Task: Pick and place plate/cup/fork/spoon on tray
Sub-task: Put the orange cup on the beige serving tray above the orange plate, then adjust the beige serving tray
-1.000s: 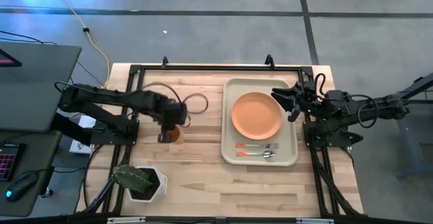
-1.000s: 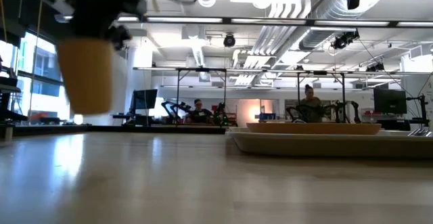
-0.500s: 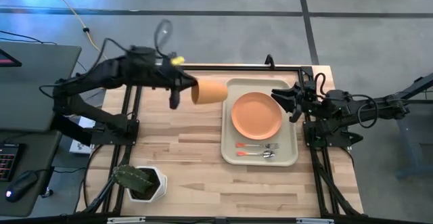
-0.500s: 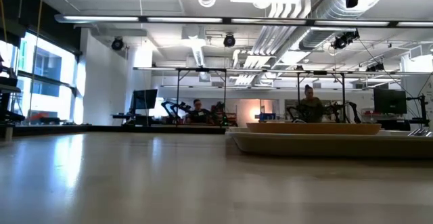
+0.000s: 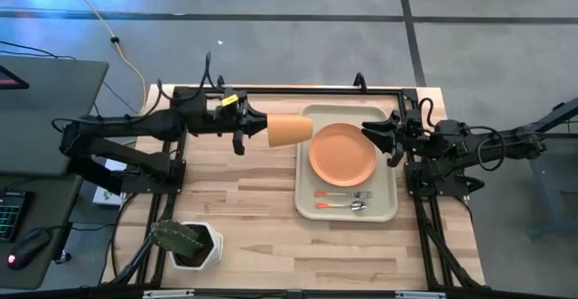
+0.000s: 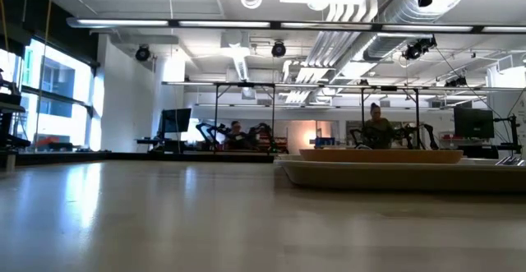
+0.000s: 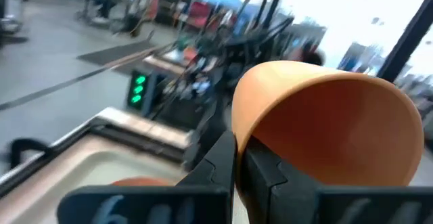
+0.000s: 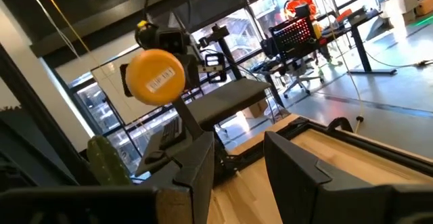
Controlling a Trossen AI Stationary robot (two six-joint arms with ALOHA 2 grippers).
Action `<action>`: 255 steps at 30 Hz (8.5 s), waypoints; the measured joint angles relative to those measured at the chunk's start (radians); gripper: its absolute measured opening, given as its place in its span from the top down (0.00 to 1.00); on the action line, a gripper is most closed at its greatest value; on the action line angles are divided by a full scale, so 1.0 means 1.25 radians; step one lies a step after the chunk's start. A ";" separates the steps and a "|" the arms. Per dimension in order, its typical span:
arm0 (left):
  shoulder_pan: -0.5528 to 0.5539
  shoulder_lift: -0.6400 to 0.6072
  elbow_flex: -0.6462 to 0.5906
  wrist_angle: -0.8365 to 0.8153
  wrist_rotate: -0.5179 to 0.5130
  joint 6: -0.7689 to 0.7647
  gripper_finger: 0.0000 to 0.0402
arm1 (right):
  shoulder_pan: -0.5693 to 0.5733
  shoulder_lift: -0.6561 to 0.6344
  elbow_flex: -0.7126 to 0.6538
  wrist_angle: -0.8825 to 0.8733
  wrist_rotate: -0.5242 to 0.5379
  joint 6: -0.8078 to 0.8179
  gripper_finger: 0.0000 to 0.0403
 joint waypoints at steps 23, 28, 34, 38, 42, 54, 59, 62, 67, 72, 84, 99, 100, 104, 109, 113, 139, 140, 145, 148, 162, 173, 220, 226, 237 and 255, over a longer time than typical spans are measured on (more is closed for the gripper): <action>0.066 0.069 0.111 -0.155 -0.012 -0.044 1.00 | 0.000 0.000 0.000 0.003 0.005 -0.007 0.70; 0.123 0.222 0.331 -0.473 -0.017 0.046 1.00 | 0.000 0.000 0.000 0.005 0.009 -0.007 0.70; 0.172 0.447 0.537 -0.676 -0.023 0.193 1.00 | 0.000 0.000 0.000 0.005 0.009 -0.007 0.70; 0.191 0.574 0.617 -0.677 -0.054 0.230 1.00 | 0.000 0.000 0.000 0.005 0.009 -0.007 0.70; 0.205 0.675 0.670 -0.698 -0.121 0.262 1.00 | 0.000 0.000 0.000 0.005 0.010 -0.005 0.70; 0.273 0.851 0.684 -0.693 -0.074 0.209 1.00 | 0.000 0.017 0.000 0.005 0.029 0.014 0.70; 0.275 0.867 0.684 -0.692 -0.059 0.182 1.00 | 0.000 0.040 0.000 0.005 0.029 0.032 0.70; 0.275 0.866 0.684 -0.699 -0.059 0.188 1.00 | 0.000 0.054 0.000 0.005 0.028 0.032 0.70; 0.277 0.852 0.685 -0.768 -0.061 0.218 1.00 | 0.000 0.074 0.000 0.006 0.028 0.037 0.70; 0.280 0.843 0.686 -0.827 -0.065 0.243 1.00 | 0.000 0.083 0.001 0.005 0.026 0.050 0.70; 0.280 0.771 0.684 -0.982 -0.129 0.302 1.00 | 0.000 0.085 0.001 0.006 0.024 0.050 0.70; 0.307 0.780 0.683 -0.845 -0.094 0.350 1.00 | 0.001 0.120 0.001 0.023 0.022 0.072 0.70; 0.307 0.781 0.683 -0.860 -0.094 0.351 1.00 | 0.002 0.126 0.001 0.030 0.022 0.072 0.70; 0.308 0.791 0.683 -0.874 -0.082 0.350 1.00 | 0.002 0.140 0.001 0.055 0.020 0.068 0.70; 0.308 0.808 0.683 -0.872 -0.069 0.337 1.00 | 0.002 0.141 0.001 0.054 0.020 0.068 0.70; 0.308 0.814 0.683 -0.857 -0.074 0.321 1.00 | 0.002 0.140 0.001 0.054 0.020 0.069 0.70; 0.306 0.816 0.683 -0.866 -0.059 0.335 0.95 | 0.002 0.140 0.001 0.054 0.020 0.071 0.70; 0.305 0.816 0.683 -0.866 -0.057 0.336 0.95 | 0.002 0.140 0.001 0.054 0.020 0.071 0.70; 0.305 0.816 0.683 -0.864 -0.023 0.348 0.93 | 0.002 0.140 0.001 0.054 0.020 0.071 0.70; 0.304 0.816 0.683 -0.861 -0.019 0.349 0.91 | 0.002 0.140 0.001 0.054 0.020 0.071 0.70; 0.304 0.816 0.684 -0.806 -0.019 0.335 0.71 | 0.002 0.140 0.001 0.054 0.011 0.072 0.70; 0.310 0.805 0.684 -0.801 -0.019 0.335 0.55 | 0.002 0.140 0.000 0.054 0.011 0.071 0.70; 0.174 0.544 0.028 -0.367 -0.102 0.039 1.00 | 0.002 0.141 0.000 0.039 0.006 0.067 0.70; 0.174 0.594 0.044 -0.352 -0.104 0.014 1.00 | 0.002 0.140 0.000 0.039 0.006 0.070 0.70; 0.175 0.601 0.045 -0.290 -0.103 -0.029 1.00 | 0.002 0.141 0.000 0.036 0.011 0.071 0.70; 0.173 0.639 0.044 -0.245 -0.094 -0.078 1.00 | 0.002 0.141 0.000 0.039 0.010 0.070 0.70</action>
